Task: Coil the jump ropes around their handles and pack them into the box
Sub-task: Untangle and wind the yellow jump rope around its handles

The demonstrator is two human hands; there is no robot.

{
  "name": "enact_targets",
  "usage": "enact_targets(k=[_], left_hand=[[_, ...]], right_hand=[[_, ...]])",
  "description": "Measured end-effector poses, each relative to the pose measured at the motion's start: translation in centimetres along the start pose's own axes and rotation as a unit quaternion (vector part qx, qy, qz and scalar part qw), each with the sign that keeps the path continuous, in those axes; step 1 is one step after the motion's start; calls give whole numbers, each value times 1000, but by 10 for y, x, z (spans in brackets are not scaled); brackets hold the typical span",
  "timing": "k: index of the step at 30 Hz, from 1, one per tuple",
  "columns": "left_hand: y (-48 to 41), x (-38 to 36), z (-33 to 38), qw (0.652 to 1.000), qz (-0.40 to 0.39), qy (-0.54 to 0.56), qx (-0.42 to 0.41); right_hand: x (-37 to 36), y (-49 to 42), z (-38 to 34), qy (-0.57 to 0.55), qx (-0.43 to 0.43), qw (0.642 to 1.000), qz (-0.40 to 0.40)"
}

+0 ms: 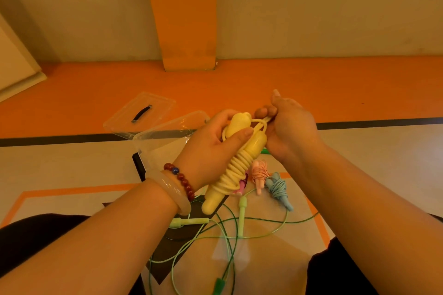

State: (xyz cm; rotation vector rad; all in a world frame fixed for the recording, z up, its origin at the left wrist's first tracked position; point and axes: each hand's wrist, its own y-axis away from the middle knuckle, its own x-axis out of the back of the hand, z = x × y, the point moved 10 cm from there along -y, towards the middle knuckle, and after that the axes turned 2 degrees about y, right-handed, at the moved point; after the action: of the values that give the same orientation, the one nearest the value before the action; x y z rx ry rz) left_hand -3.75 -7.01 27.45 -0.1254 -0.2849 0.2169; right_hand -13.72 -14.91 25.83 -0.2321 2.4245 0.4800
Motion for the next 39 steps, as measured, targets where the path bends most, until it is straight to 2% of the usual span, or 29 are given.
enact_targets(k=[3,9,17,22,28,32,36,39], left_hand=[[0,-6,-6,999,-5,16,27],[-1,-1,-20,993,-35,84,70],[-2,-4,-12,997,19,44,63],[-1,-8,-23,994,27,61,91],[-1,-15,-38,987,30,82,132],[2,-18,-50,979,17,110,172],[4,-7,-56,968,49,165,185],[6,8,-70,951,107,193,214]], right_hand=[[2,-5,-2,33,7,999,-4],[-14,-2,7,194,16,970,-146],[-28,12,23,155,3,973,-173],[-18,10,11,214,63,967,-124],[4,-2,7,172,53,983,-40],[3,-3,12,196,38,977,-70],[-7,4,17,341,77,930,-116],[-17,10,21,503,143,841,-139]])
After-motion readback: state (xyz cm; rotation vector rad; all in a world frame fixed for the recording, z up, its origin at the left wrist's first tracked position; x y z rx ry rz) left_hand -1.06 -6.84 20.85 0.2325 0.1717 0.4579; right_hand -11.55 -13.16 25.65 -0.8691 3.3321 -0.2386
